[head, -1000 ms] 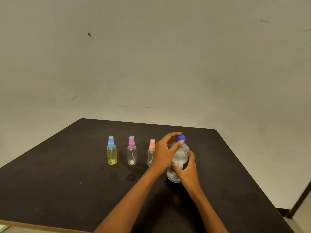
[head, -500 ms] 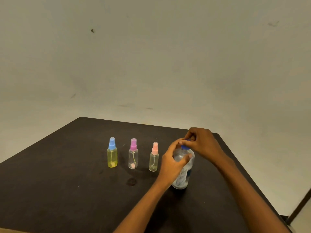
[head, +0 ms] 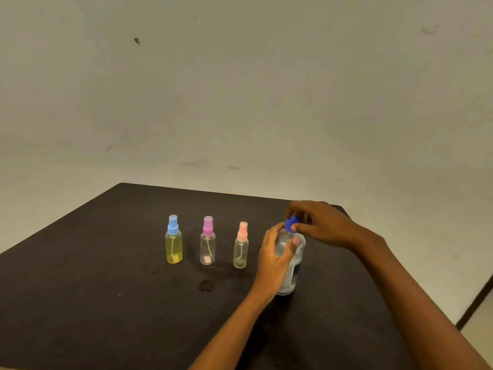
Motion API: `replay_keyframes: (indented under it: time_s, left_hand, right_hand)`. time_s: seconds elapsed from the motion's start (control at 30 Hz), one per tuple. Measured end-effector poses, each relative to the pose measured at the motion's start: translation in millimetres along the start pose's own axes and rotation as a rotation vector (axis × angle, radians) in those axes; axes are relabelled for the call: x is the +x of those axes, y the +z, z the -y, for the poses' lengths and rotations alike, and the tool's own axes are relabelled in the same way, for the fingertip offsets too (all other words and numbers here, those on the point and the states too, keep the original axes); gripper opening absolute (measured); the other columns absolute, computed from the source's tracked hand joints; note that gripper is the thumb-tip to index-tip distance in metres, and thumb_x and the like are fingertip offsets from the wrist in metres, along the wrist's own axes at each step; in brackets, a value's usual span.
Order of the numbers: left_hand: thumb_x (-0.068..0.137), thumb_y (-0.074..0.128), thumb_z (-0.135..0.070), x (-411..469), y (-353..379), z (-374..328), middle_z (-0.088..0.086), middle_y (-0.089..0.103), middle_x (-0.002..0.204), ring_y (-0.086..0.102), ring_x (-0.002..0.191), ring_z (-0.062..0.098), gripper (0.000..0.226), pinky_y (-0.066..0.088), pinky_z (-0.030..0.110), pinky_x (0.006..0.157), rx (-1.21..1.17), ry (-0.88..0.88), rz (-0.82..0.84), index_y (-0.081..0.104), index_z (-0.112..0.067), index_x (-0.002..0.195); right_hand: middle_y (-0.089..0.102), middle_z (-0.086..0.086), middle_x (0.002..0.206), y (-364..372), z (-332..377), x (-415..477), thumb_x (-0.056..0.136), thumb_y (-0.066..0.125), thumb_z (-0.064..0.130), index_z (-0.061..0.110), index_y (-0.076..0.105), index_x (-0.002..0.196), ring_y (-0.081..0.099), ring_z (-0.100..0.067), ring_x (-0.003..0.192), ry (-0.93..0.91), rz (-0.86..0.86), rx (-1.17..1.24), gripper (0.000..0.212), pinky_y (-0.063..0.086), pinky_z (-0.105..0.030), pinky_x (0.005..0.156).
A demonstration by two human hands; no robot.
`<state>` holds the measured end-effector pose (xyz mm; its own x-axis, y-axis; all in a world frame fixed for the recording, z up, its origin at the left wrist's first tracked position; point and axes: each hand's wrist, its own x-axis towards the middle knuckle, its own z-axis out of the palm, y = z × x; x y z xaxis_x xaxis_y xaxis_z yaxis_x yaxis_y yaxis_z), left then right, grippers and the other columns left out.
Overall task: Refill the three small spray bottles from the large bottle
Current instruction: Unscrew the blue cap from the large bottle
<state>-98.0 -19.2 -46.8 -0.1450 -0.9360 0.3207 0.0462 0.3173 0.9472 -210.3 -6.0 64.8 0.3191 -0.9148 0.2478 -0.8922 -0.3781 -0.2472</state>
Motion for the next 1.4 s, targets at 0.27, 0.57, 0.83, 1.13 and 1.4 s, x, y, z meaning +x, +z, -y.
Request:
replay_keyframes:
  time_s: [0.27, 0.57, 0.83, 1.13, 1.4]
  left_hand:
    - [0.089, 0.058, -0.028, 0.7, 0.9, 4.7, -0.022, 0.045, 0.114, 0.045, 0.102, -0.013, 0.034, 0.034, -0.001, 0.081, -0.005, 0.013, 0.014, 0.037, -0.039, 0.114]
    - [0.074, 0.059, -0.049, 0.3, 1.7, 3.1, -0.010, 0.051, 0.119, 0.050, 0.106, -0.004, 0.046, 0.039, 0.014, 0.095, -0.043, 0.009, 0.018, 0.040, -0.037, 0.114]
    - [0.091, 0.056, -0.025, -1.2, -0.3, -4.6, -0.011, 0.043, 0.121, 0.041, 0.107, -0.003, 0.036, 0.030, 0.017, 0.097, 0.009, -0.036, 0.033, 0.037, -0.028, 0.122]
    - [0.082, 0.058, -0.053, -2.8, -0.6, -4.6, -0.007, 0.048, 0.126, 0.045, 0.115, 0.004, 0.051, 0.036, 0.024, 0.104, 0.015, -0.031, 0.024, 0.041, -0.030, 0.124]
    - [0.091, 0.056, -0.029, -3.3, -2.1, -7.7, -0.007, 0.045, 0.128, 0.040, 0.116, 0.002, 0.040, 0.031, 0.018, 0.099, 0.001, -0.042, 0.031, 0.039, -0.027, 0.127]
  right_hand:
    - [0.061, -0.002, 0.084, 4.8, 12.0, 12.3, 0.091, 0.048, 0.044, 0.015, 0.056, 0.089, 0.057, -0.016, 0.075, 0.080, -0.036, -0.297, 0.031, 0.049, -0.029, 0.071]
    - [0.047, 0.011, 0.090, -0.7, 5.8, 6.3, 0.090, 0.051, 0.022, 0.029, 0.045, 0.088, 0.050, -0.012, 0.084, -0.072, 0.125, -0.145, 0.010, 0.048, -0.032, 0.079]
    - [0.049, 0.006, 0.080, -17.6, 16.7, 20.8, 0.087, 0.046, 0.057, 0.018, 0.048, 0.093, 0.047, -0.012, 0.073, 0.099, 0.134, -0.298, 0.039, 0.039, -0.024, 0.065]
    - [0.053, 0.000, 0.082, -15.5, 10.8, 18.4, 0.087, 0.058, 0.022, 0.018, 0.047, 0.083, 0.045, -0.013, 0.073, -0.042, 0.241, -0.153, 0.012, 0.042, -0.029, 0.068]
    - [0.053, 0.003, 0.085, -18.6, 21.4, 23.3, 0.087, 0.056, 0.044, 0.018, 0.050, 0.091, 0.048, -0.012, 0.078, 0.075, 0.219, -0.166, 0.027, 0.045, -0.029, 0.074]
